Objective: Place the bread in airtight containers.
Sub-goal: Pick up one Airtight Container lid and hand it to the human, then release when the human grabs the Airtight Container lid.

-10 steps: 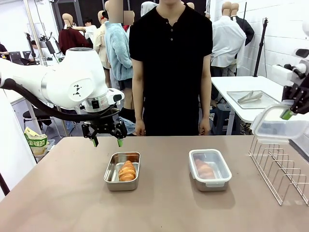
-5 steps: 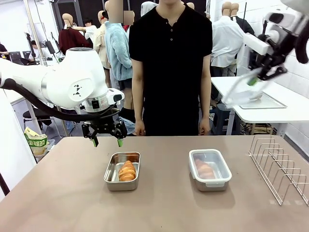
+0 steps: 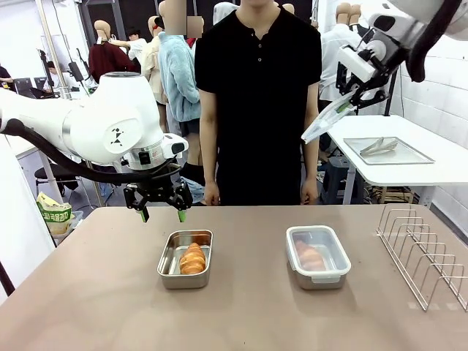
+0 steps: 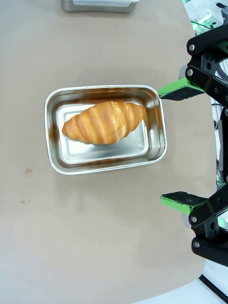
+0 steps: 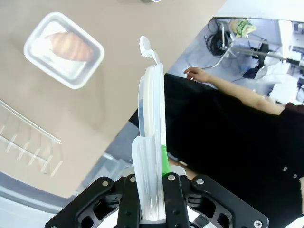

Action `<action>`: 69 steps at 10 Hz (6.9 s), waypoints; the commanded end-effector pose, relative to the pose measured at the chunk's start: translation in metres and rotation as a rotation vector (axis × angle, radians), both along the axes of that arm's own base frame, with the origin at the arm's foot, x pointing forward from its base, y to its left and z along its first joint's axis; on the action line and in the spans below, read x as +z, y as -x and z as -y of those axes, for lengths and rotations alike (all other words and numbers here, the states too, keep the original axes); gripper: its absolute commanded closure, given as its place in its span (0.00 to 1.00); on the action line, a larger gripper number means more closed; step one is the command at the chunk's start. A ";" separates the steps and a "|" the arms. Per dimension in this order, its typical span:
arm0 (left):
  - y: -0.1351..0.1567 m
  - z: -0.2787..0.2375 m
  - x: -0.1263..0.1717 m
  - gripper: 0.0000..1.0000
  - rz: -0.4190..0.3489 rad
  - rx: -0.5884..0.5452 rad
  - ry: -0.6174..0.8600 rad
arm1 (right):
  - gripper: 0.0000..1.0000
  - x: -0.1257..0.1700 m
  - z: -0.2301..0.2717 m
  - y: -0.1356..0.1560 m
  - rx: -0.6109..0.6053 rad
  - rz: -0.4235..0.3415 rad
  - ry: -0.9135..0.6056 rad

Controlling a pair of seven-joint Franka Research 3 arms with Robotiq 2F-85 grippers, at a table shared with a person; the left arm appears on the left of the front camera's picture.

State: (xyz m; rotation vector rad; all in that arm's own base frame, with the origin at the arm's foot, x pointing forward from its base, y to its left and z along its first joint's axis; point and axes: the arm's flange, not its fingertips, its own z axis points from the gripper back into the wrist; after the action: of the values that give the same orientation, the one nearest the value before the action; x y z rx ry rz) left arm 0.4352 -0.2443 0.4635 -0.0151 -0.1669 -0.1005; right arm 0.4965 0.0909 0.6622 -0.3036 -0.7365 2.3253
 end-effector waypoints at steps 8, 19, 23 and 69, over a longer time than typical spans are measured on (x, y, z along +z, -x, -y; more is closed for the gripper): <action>0.000 0.000 0.001 0.00 0.001 0.004 0.003 | 1.00 -0.013 -0.006 -0.021 0.031 -0.011 -0.035; 0.000 0.000 0.001 0.00 0.001 0.004 0.003 | 1.00 -0.013 -0.006 -0.021 0.031 -0.011 -0.035; 0.000 0.000 0.001 0.00 0.001 0.004 0.003 | 1.00 -0.013 -0.006 -0.021 0.031 -0.011 -0.035; 0.000 0.000 0.001 0.00 0.001 0.004 0.003 | 0.00 -0.013 -0.003 -0.022 -0.007 -0.024 -0.011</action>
State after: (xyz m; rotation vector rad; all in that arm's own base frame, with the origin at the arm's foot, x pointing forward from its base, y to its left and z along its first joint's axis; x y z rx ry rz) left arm 0.4352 -0.2443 0.4635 -0.0150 -0.1669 -0.1004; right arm 0.5186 0.0948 0.6490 -0.2742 -0.7221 2.3154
